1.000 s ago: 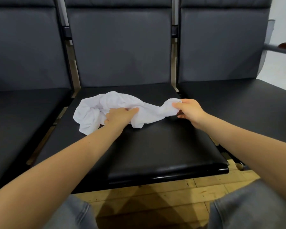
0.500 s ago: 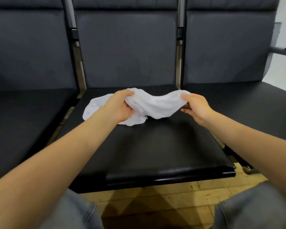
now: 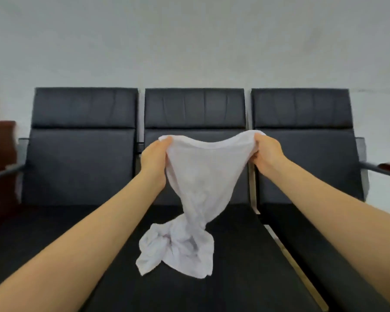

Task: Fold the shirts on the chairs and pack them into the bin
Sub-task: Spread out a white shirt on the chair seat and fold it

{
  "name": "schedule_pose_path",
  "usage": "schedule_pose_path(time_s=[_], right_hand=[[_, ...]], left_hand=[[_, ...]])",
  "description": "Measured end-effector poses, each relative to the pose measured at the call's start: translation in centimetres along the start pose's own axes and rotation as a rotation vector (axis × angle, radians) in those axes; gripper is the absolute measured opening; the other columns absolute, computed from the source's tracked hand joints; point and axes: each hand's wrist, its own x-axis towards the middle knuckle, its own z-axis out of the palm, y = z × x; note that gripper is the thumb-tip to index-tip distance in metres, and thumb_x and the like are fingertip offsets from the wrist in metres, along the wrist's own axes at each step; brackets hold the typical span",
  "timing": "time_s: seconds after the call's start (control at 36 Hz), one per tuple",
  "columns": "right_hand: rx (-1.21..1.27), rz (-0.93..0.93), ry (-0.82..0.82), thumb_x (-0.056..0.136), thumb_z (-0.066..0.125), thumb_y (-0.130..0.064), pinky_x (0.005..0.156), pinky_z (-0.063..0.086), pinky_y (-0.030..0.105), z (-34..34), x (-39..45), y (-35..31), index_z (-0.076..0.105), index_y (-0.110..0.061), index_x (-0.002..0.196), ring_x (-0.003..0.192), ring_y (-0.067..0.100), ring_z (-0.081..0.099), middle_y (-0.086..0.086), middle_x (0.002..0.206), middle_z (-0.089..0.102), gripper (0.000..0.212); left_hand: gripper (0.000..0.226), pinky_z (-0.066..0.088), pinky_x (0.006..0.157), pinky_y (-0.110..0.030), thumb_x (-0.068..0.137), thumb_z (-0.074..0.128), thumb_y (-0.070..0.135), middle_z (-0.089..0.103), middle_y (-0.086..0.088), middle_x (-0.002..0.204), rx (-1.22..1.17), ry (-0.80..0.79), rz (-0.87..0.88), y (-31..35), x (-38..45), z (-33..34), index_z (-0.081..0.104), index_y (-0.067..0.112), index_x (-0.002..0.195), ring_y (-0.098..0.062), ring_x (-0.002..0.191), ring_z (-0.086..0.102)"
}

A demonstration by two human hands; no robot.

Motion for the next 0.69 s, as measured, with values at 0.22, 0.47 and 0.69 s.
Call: schedule_pose_path(time_s=[0.22,0.47,0.69], right_hand=[[0.067,-0.129,-0.248,0.098,0.05,-0.011,0.077,0.049,0.033,5.0,-0.4,-11.4,0.059,-0.005,0.094,0.08,0.02,0.058,0.008,0.091,0.059,0.011],[0.04,-0.501,-0.12,0.095,0.046,-0.018,0.062,0.034,0.029,7.6,-2.7,-25.6,0.045,-0.016,0.076,0.07,0.016,0.041,0.003,0.077,0.045,0.02],[-0.013,-0.669,-0.011,0.097,0.043,-0.02,0.059,0.034,0.029,8.8,-2.1,-30.3,0.047,-0.016,0.084,0.077,0.019,0.043,0.004,0.081,0.045,0.013]], left_hand=[[0.028,0.026,0.057,-0.021,0.093,0.054,0.025,0.035,0.003,0.071,0.182,-0.02,0.573,12.3,-1.0,1.7,0.04,0.015,0.071,-0.009,0.063,0.03],[0.017,0.032,0.063,-0.027,0.096,0.044,0.025,0.041,0.001,0.08,0.054,0.034,0.768,26.2,-3.9,4.5,0.04,0.016,0.082,-0.013,0.07,0.036],[0.022,0.046,0.066,-0.028,0.095,0.047,0.011,0.055,-0.001,0.078,-0.027,-0.053,0.718,30.7,-3.7,5.7,0.049,0.015,0.074,-0.018,0.072,0.054]])
